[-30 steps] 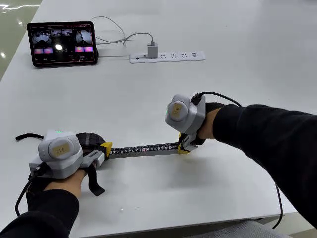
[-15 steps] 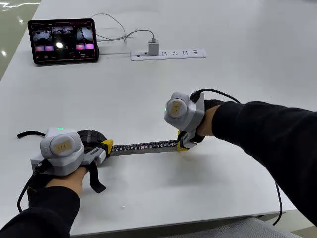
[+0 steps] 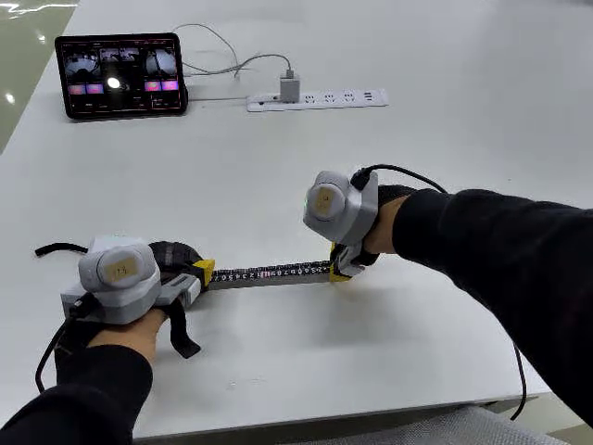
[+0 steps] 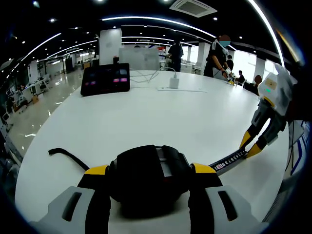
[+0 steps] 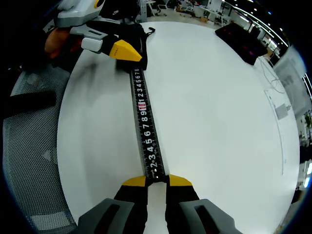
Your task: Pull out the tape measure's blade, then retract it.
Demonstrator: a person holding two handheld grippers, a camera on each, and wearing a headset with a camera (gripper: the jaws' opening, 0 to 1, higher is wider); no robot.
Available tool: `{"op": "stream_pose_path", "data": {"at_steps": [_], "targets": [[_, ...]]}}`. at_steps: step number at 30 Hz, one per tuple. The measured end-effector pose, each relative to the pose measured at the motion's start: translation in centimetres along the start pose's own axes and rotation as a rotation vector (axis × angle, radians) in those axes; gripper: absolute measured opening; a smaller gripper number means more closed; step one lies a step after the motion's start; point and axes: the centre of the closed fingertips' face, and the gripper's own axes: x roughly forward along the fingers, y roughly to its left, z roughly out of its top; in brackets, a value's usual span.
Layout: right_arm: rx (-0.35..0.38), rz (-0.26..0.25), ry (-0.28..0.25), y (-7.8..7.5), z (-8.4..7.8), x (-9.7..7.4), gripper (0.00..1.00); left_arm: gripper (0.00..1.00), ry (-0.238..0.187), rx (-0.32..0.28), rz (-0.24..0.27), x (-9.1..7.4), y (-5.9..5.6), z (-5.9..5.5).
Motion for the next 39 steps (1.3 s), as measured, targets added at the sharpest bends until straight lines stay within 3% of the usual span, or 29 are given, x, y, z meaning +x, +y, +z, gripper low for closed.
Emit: {"op": "stream_pose_path", "data": {"at_steps": [39], "targets": [[0.014,-0.005,-0.006,0.2,1.7,0.4,0.09,0.6,0.007,-0.004,-0.002,0.1,0.1,0.0]]}}
